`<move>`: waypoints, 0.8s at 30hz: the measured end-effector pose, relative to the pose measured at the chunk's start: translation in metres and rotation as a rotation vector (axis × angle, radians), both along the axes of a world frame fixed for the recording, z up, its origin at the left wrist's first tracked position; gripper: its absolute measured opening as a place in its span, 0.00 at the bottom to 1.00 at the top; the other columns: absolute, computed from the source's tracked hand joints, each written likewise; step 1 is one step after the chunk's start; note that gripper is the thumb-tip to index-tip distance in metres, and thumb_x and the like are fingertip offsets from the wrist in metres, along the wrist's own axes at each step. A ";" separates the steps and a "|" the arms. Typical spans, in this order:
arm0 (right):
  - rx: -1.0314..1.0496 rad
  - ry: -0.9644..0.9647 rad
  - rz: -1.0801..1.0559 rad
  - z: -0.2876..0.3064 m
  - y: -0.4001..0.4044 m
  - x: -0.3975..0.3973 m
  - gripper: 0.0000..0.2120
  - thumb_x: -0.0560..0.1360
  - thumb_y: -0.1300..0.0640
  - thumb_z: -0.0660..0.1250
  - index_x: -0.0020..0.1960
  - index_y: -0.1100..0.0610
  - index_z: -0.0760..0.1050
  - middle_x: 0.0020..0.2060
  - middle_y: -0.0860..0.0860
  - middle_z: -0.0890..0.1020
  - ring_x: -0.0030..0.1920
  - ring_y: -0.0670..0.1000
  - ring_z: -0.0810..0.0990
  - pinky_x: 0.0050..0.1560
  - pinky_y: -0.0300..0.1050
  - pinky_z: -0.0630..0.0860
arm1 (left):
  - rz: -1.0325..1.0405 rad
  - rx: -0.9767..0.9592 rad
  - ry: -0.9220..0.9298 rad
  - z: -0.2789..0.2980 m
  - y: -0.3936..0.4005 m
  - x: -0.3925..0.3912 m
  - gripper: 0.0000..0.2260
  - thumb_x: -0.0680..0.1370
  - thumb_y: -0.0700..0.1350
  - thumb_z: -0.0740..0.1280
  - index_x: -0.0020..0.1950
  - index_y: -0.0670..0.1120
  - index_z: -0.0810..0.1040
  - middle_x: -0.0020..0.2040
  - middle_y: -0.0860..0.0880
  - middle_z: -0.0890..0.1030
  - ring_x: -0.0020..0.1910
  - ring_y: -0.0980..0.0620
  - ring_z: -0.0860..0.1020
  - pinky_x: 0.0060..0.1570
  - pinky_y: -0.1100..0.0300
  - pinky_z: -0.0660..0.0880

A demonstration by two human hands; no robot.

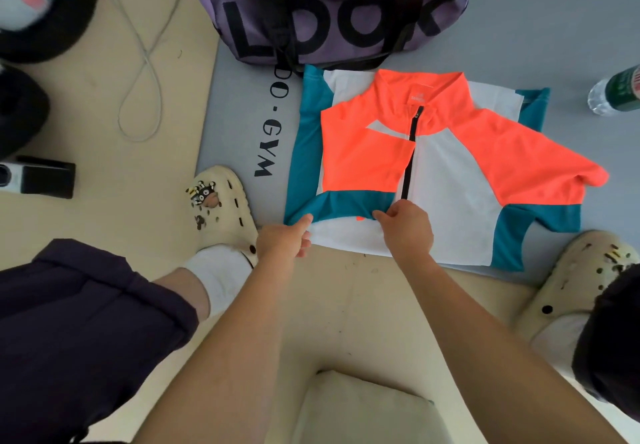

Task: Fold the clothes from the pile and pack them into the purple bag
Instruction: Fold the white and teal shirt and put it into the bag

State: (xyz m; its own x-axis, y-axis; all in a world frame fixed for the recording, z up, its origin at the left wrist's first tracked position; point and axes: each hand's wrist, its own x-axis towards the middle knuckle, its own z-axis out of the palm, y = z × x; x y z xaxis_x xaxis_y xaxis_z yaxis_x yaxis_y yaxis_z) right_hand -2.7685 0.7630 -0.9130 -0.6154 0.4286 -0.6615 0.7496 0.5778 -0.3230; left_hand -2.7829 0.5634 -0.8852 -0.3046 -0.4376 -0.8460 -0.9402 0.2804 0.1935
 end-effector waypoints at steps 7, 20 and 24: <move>-0.046 0.030 0.046 0.000 0.000 0.001 0.12 0.74 0.50 0.69 0.38 0.55 0.71 0.31 0.47 0.74 0.31 0.47 0.72 0.29 0.41 0.64 | 0.659 0.213 0.049 -0.010 0.020 0.003 0.11 0.75 0.49 0.74 0.41 0.45 0.76 0.36 0.52 0.80 0.27 0.58 0.75 0.22 0.66 0.64; -0.001 -0.011 0.202 0.004 0.021 -0.009 0.12 0.73 0.49 0.69 0.38 0.54 0.68 0.32 0.48 0.74 0.34 0.51 0.75 0.29 0.41 0.64 | 0.164 -0.189 0.190 -0.006 0.007 0.007 0.18 0.78 0.55 0.67 0.36 0.44 0.72 0.33 0.50 0.74 0.32 0.50 0.73 0.29 0.60 0.65; 0.012 0.252 0.342 0.007 0.030 -0.024 0.24 0.73 0.45 0.69 0.67 0.46 0.66 0.43 0.47 0.74 0.38 0.51 0.73 0.33 0.44 0.68 | -0.347 -0.146 0.566 -0.001 0.037 -0.007 0.09 0.77 0.55 0.66 0.45 0.50 0.74 0.31 0.53 0.72 0.33 0.49 0.73 0.31 0.57 0.67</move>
